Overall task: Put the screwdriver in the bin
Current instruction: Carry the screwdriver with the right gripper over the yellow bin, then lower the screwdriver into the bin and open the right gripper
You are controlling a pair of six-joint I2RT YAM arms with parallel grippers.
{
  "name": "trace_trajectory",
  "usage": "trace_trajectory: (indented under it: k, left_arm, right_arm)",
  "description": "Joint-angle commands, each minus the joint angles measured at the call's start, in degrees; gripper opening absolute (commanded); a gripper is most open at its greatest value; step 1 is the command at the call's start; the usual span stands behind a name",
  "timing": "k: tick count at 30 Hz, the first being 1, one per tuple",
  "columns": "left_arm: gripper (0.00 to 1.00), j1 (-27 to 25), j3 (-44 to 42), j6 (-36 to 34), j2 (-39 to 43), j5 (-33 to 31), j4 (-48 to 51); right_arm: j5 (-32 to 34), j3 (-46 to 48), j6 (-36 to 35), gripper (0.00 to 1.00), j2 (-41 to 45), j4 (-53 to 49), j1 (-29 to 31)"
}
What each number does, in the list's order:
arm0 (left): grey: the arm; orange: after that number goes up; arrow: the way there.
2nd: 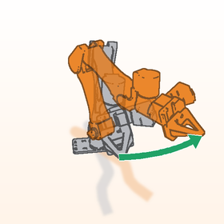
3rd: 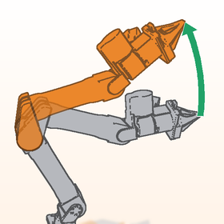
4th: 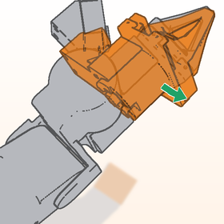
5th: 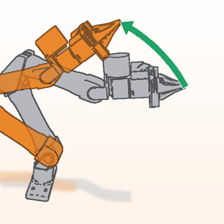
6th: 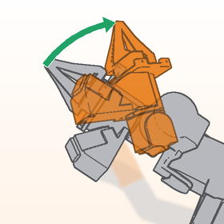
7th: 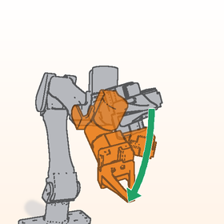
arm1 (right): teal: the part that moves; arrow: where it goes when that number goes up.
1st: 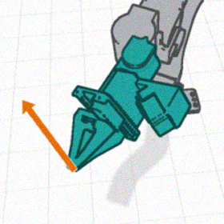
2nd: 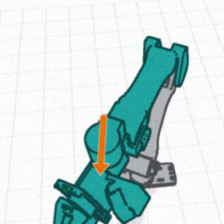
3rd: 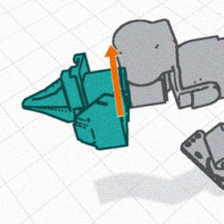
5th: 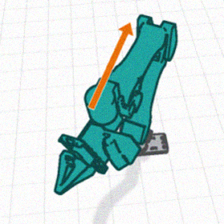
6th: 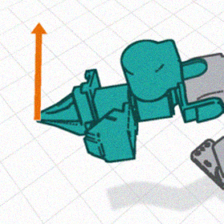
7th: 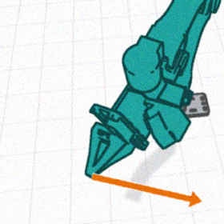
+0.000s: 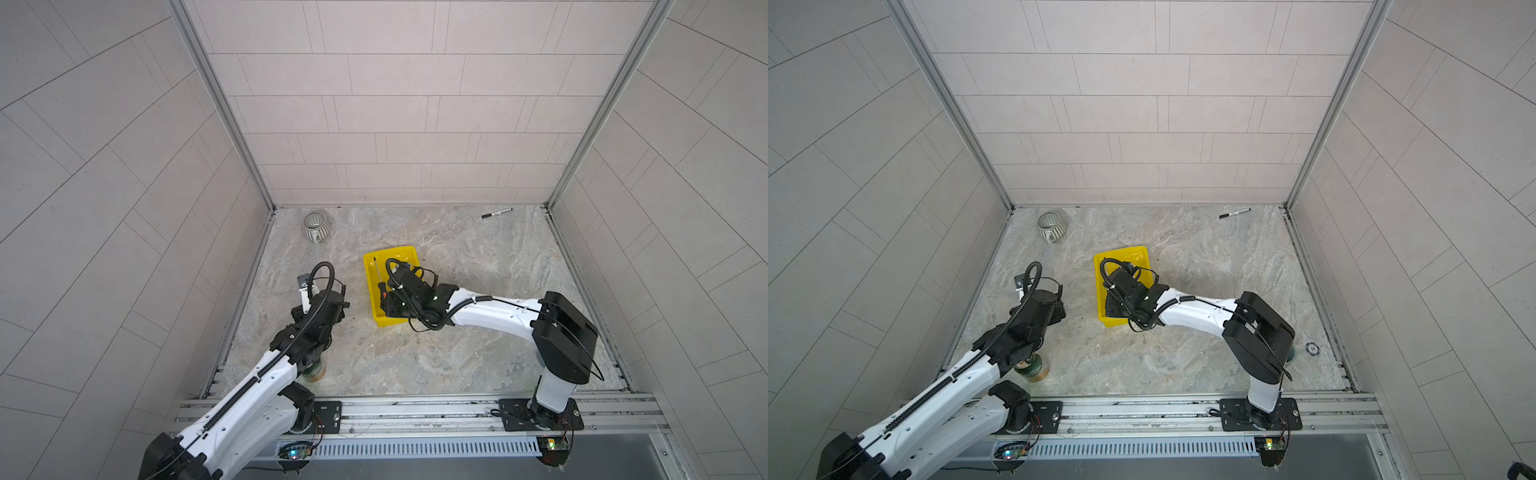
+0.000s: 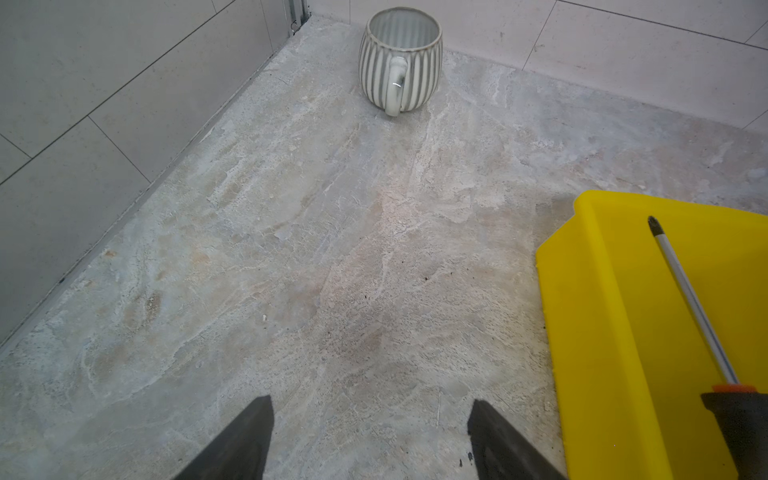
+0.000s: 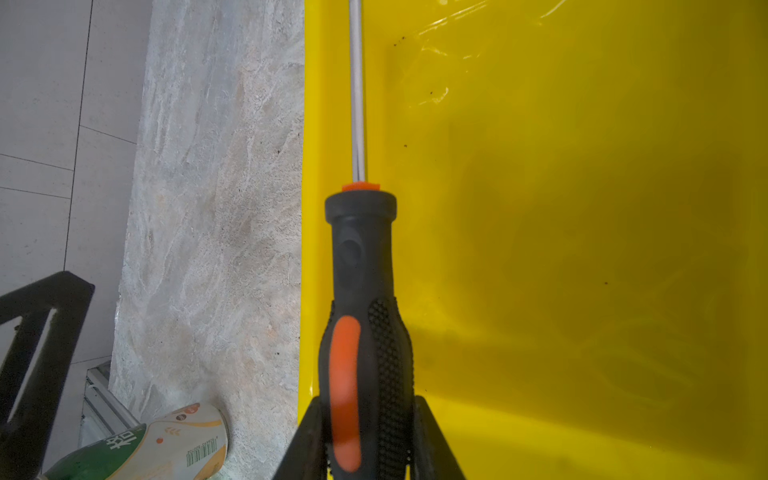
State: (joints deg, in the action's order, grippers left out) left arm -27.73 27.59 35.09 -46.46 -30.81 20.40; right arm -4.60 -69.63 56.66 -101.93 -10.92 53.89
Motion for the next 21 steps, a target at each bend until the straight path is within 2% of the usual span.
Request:
trace_trajectory:
  k: [1, 6, 13, 17, 21]
  left_arm:
    - [0.8, 0.48, -0.17, 0.03, 0.06, -0.31, 0.38]
    - [0.8, 0.48, -0.44, -0.44, 0.11, 0.37, -0.17]
    - [0.8, 0.48, 0.26, -0.83, -1.17, 1.14, 0.17]
    - [0.8, 0.48, 0.01, -1.47, -1.66, 2.43, -1.13]
    - [0.79, 0.41, -1.16, -1.97, -2.8, 4.62, -4.3]
  right_arm:
    - [0.15, -1.73, 1.96, 0.01, -1.48, 1.16, 0.0]
    - [0.03, -1.7, 2.84, 0.1, -2.47, 1.3, -0.36]
    - [-2.17, -2.82, 2.23, 0.38, -2.41, 0.31, -0.65]
    - [-1.1, -0.76, 0.8, 0.42, 1.58, -1.29, -1.19]
    - [-0.69, 2.73, -2.51, 0.42, 9.2, -2.88, -3.56]
